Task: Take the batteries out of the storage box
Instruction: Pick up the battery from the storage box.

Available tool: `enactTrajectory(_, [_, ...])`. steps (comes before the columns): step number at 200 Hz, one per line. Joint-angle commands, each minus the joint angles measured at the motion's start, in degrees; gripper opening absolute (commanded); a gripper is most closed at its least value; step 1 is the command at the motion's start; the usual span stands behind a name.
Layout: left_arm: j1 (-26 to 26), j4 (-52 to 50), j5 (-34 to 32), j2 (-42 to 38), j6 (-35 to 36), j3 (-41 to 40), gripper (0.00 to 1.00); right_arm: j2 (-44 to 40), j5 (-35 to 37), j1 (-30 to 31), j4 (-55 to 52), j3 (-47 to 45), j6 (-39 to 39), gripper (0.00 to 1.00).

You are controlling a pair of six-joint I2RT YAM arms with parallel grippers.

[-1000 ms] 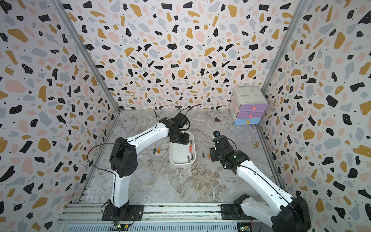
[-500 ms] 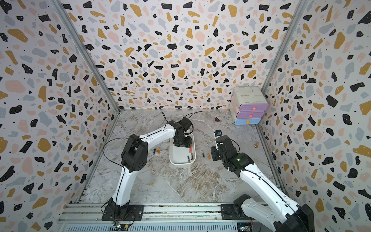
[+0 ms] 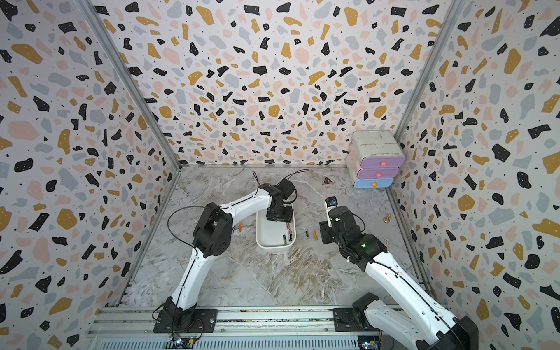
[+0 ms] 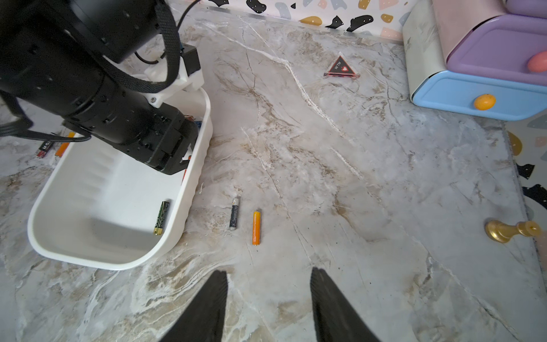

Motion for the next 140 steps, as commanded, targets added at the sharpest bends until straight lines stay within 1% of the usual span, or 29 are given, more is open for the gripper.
enactTrajectory(1, [-1.2,-2.2,-1.7,1.9,-0.7,1.7,0.68,-0.6,-0.2,0.0,0.4,-0.1,-0.2,0.51])
enactTrajectory(15, [-1.4,-1.6,-2.0,0.6,-0.9,0.6,0.69,-0.7,-0.3,0.0,0.7,-0.6,-0.3,0.51])
enactTrajectory(28, [-1.8,0.1,-3.6,-0.8,-1.1,-1.0,0.69,-0.5,-0.3,0.0,0.7,-0.8,-0.3,0.51])
enactTrajectory(46, [-1.8,-2.3,-5.2,0.4,-0.2,0.7,0.66,-0.3,-0.6,0.0,0.9,-0.7,-0.4,0.51])
enactTrajectory(65, [-1.8,-5.7,-7.3,2.8,0.8,2.6,0.55,-0.1,-0.8,-0.1,1.0,0.0,-0.4,0.51])
enactTrajectory(79, [-1.9,-5.7,-8.3,3.2,1.1,1.5,0.5,-0.1,-0.8,-0.1,0.7,0.4,-0.5,0.51])
enactTrajectory(91, [-1.9,-5.6,-8.8,3.3,1.3,0.8,0.44,-0.1,-0.6,-0.1,0.7,0.5,-0.6,0.51])
enactTrajectory(112, [-1.8,-6.0,-9.2,3.4,1.8,0.4,0.4,-0.1,-0.7,-0.1,0.8,0.3,-0.4,0.51])
enactTrajectory(135, [-1.8,-5.4,-7.8,2.8,1.9,-0.6,0.31,0.1,-0.8,-0.1,1.0,0.3,-0.3,0.51])
enactTrajectory(140, [-1.8,-5.1,-7.3,2.5,1.8,-1.0,0.3,0.2,-0.7,-0.1,1.1,0.3,-0.4,0.51])
